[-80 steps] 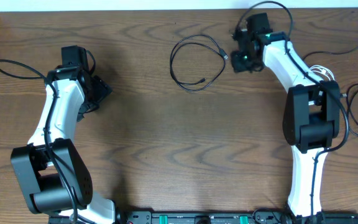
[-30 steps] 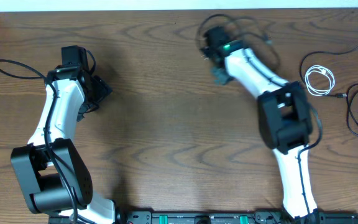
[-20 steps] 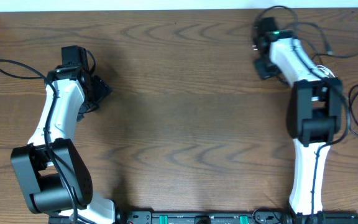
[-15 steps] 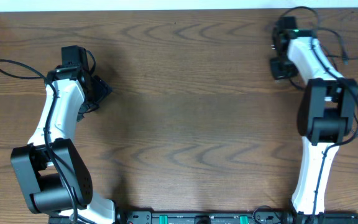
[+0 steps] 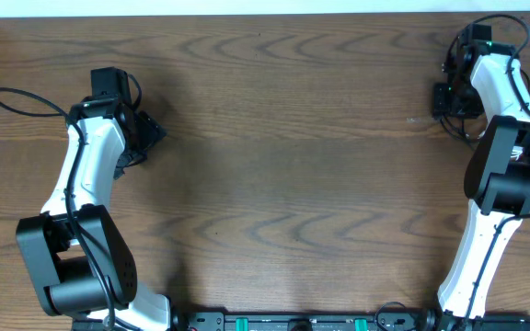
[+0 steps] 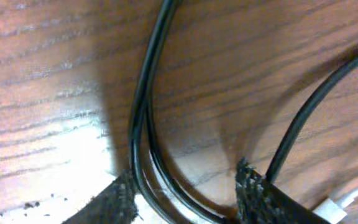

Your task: Untangle cables

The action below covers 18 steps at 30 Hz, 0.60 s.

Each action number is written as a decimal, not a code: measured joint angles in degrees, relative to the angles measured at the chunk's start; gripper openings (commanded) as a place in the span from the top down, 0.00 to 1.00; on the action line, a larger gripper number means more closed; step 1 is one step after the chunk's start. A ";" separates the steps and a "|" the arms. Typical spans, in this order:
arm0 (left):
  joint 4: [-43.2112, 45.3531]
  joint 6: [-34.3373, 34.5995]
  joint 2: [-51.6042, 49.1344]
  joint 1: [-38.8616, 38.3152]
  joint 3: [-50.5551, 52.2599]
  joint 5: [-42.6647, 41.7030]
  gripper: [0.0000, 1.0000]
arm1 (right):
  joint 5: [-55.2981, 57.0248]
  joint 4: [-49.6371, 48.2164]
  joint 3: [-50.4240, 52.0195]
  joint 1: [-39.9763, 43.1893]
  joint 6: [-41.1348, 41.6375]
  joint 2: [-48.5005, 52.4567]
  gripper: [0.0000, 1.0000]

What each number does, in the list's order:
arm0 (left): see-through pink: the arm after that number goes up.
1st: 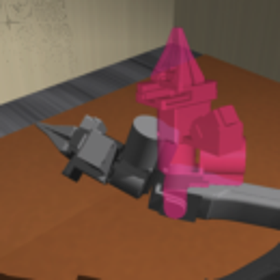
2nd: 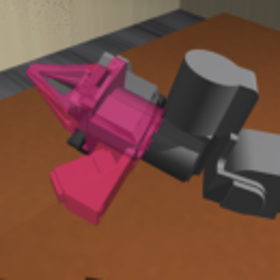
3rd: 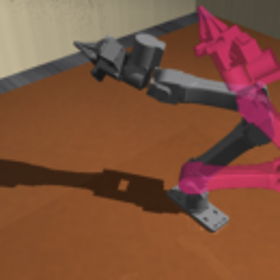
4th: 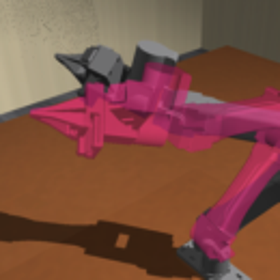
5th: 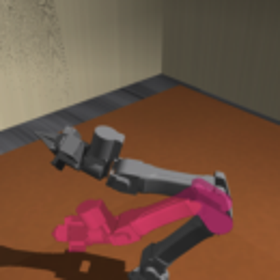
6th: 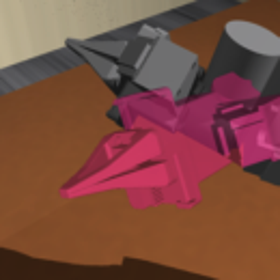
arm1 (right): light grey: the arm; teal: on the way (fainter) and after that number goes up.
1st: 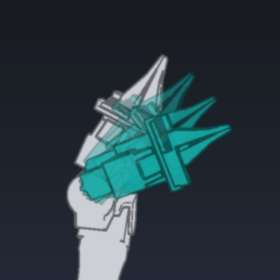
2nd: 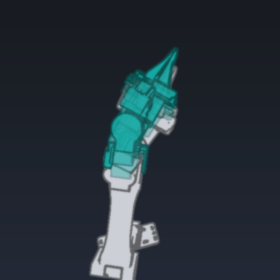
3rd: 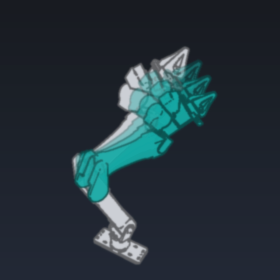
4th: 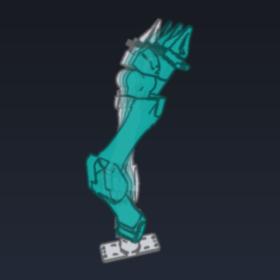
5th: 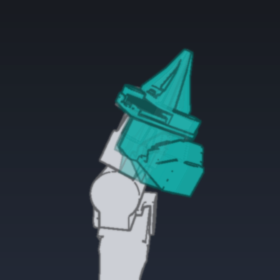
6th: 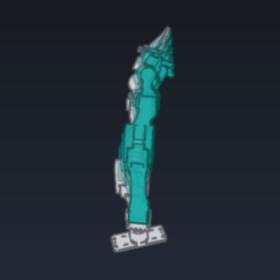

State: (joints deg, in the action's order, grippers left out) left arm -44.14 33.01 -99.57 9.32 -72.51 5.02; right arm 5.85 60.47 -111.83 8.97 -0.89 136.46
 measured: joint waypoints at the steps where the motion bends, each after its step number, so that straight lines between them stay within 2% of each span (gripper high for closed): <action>1: 0.02 0.00 0.00 0.00 0.00 0.00 0.08 | -0.04 0.42 -0.20 -0.07 -0.04 0.00 0.45; 2: 0.00 0.00 0.00 0.00 0.00 0.00 0.08 | -0.48 1.31 -0.57 -0.13 -0.15 0.02 0.41; 3: 0.00 0.00 0.00 0.00 0.00 0.00 0.08 | -1.09 1.57 -0.70 -0.22 -0.15 0.02 0.32; 4: 0.02 0.00 0.00 0.00 0.00 0.00 0.08 | -1.38 1.66 -0.85 -0.24 -0.42 0.02 0.12; 5: 0.00 0.00 0.00 0.00 0.00 0.00 0.08 | -1.86 1.53 -1.11 -0.33 -0.52 0.02 0.01; 18: 0.00 0.00 0.00 0.00 0.00 0.00 0.08 | -8.04 -1.49 -1.77 -0.63 -0.63 -0.02 0.01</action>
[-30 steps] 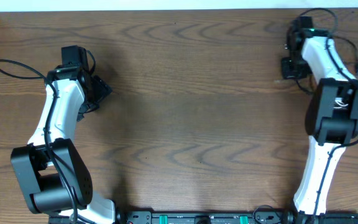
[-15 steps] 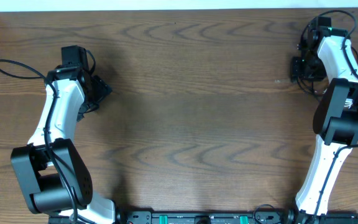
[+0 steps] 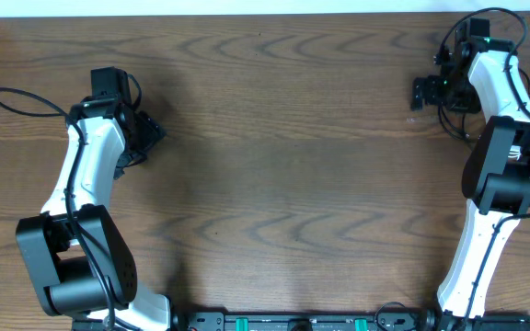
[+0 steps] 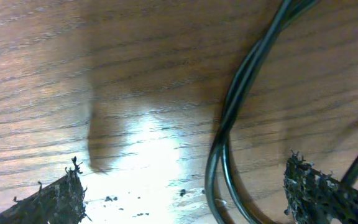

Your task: Untangle cables

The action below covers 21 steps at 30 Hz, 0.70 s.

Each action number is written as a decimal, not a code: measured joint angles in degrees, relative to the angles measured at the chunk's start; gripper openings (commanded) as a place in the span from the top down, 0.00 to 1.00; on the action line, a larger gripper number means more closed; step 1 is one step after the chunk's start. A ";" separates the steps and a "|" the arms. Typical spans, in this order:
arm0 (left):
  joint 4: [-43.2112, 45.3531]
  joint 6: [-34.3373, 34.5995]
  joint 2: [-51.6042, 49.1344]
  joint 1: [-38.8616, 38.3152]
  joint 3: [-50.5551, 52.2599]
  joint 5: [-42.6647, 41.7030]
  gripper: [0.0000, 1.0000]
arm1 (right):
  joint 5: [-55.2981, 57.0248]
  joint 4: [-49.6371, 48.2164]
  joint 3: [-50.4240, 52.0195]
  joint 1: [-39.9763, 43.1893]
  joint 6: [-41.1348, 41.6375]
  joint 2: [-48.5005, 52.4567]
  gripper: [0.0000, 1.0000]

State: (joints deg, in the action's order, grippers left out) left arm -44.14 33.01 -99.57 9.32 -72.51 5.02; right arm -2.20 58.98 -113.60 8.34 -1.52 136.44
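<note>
Two black cables (image 4: 229, 124) run side by side over the wood from the top right down between my right gripper's fingers. The right gripper (image 4: 185, 199) is open wide, low over the table, and the pair lies nearer its right finger (image 4: 316, 193). A further black cable passes outside that finger. Overhead, the right gripper (image 3: 421, 92) is at the far right, beside loops of black cable (image 3: 456, 124). My left gripper (image 3: 150, 133) is at the far left with its fingers drawn to a point and nothing in them. A thin black cable loop (image 3: 17, 97) lies to its left.
The brown wooden table (image 3: 283, 165) fills the view. Its white back edge (image 3: 247, 7) runs along the top. The arm bases and a black rail (image 3: 302, 322) sit at the front edge. The right arm's white links (image 3: 495, 83) stand over part of the right-hand cables.
My right gripper has opened wider and moved left and slightly farther back. The pair of black cables now lies toward its right finger. The left arm has not moved.
</note>
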 measured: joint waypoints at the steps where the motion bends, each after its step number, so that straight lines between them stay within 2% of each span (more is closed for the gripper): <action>1: 0.00 0.00 0.00 0.00 0.00 0.00 0.08 | -0.15 0.02 0.00 0.00 0.00 0.00 0.01; 21: -0.02 0.00 0.00 0.00 0.00 0.00 0.07 | -0.85 0.00 0.00 0.00 0.00 0.00 0.01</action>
